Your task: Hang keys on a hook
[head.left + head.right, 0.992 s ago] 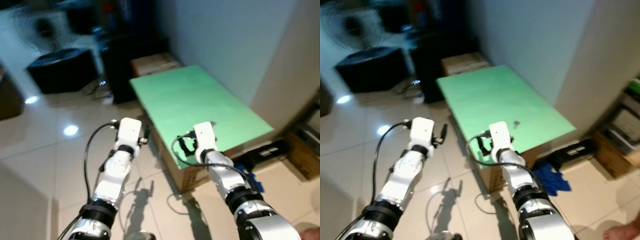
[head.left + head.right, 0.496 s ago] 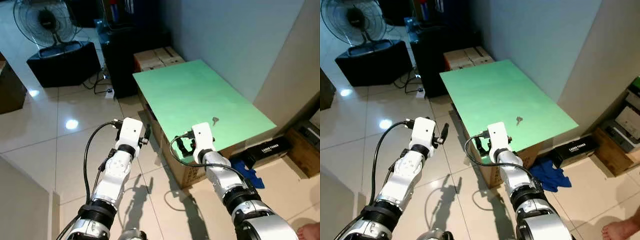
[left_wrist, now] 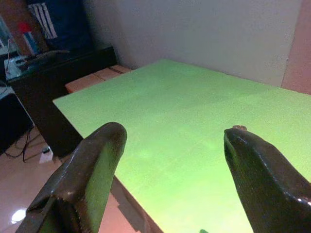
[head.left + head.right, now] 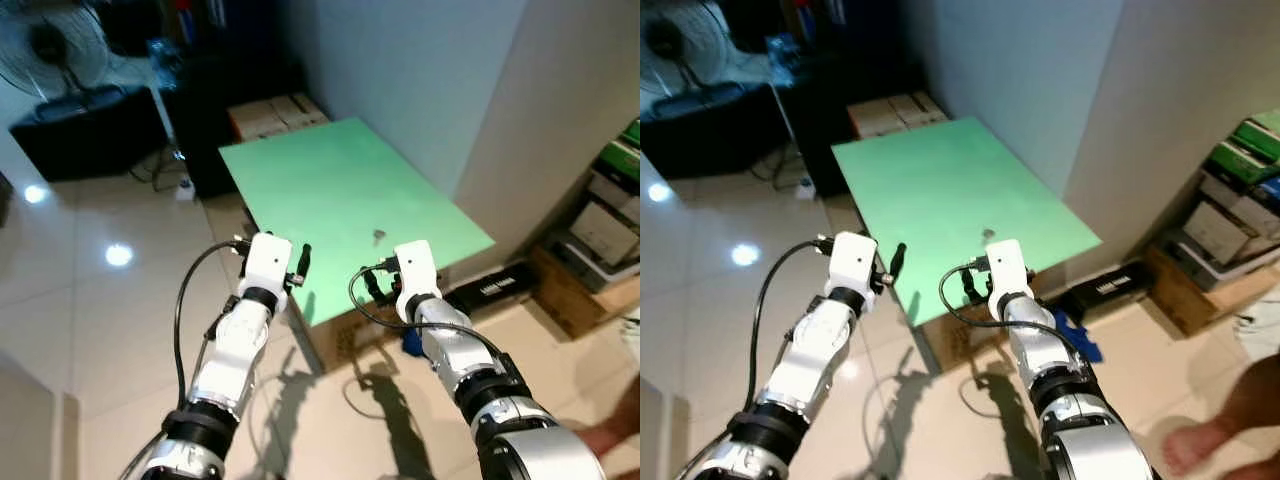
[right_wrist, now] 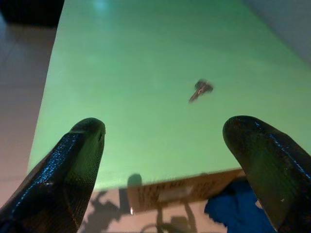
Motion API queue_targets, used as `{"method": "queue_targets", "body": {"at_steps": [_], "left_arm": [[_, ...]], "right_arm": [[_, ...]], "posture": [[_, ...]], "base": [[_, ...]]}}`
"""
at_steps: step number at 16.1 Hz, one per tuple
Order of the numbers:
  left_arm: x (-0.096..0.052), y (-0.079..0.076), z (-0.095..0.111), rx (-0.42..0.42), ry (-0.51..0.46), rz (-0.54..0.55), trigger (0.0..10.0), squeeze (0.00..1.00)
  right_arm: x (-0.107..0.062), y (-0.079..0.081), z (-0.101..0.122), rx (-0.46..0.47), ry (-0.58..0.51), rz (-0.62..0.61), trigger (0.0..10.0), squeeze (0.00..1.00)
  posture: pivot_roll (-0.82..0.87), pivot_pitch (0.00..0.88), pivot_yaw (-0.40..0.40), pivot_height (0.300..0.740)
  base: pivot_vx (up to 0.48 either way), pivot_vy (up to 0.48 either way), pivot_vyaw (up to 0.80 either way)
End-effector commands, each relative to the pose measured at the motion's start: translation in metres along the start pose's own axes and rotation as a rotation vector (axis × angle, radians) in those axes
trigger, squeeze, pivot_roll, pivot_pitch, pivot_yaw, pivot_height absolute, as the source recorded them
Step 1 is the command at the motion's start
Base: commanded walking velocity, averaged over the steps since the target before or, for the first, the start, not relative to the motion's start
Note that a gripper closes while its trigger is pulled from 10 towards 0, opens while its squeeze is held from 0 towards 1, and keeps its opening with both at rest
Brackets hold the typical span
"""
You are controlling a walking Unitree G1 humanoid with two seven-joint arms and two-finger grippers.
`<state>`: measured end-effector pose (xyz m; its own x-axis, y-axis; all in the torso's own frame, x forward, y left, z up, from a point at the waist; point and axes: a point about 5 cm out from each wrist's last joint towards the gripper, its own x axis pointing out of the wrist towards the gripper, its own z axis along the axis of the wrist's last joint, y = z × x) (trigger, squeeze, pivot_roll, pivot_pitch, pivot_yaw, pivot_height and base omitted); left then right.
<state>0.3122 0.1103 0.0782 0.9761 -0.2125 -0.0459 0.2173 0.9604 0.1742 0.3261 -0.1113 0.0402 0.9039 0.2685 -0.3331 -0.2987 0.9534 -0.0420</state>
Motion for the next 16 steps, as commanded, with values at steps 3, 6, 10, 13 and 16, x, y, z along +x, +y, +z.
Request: {"method": "queue_targets", "body": {"at_steps": [3,6,10,13,16], "left_arm": [[-0.0016,0.0046,-0.0015,0.024,0.008,0.008,10.0,0.00],[-0.0012,0.0040,-0.0025,0.023,0.014,0.006,10.0,0.00],[-0.0008,0.0056,-0.0058,0.071,0.041,0.019,10.0,0.00],[-0.0007,0.0089,-0.0071,0.029,0.052,0.047,10.0,0.00],[-0.0008,0.0054,-0.0067,0.037,0.048,0.017,10.0,0.00]], "right_arm": [[0.0018,0.0055,0.0040,0.004,-0.015,0.016,10.0,0.00],[0.0017,0.0056,0.0038,0.004,-0.015,0.017,10.0,0.00],[0.0016,0.0077,0.0029,0.002,-0.013,0.022,10.0,0.00],[0.0016,0.0090,0.0024,0.002,-0.011,0.026,10.0,0.00],[0.0016,0.0104,0.0022,0.000,-0.013,0.028,10.0,0.00]], "posture": [[-0.05,0.000,0.052,0.740],[-0.05,0.000,0.053,0.740],[-0.05,0.000,0.056,0.740],[-0.05,0.000,0.057,0.740],[-0.05,0.000,0.057,0.740]], "base": [[0.000,-0.480,0.00],[0.000,-0.480,0.00],[0.000,-0.437,0.00],[0.000,-0.102,0.00],[0.157,0.000,0.00]]}}
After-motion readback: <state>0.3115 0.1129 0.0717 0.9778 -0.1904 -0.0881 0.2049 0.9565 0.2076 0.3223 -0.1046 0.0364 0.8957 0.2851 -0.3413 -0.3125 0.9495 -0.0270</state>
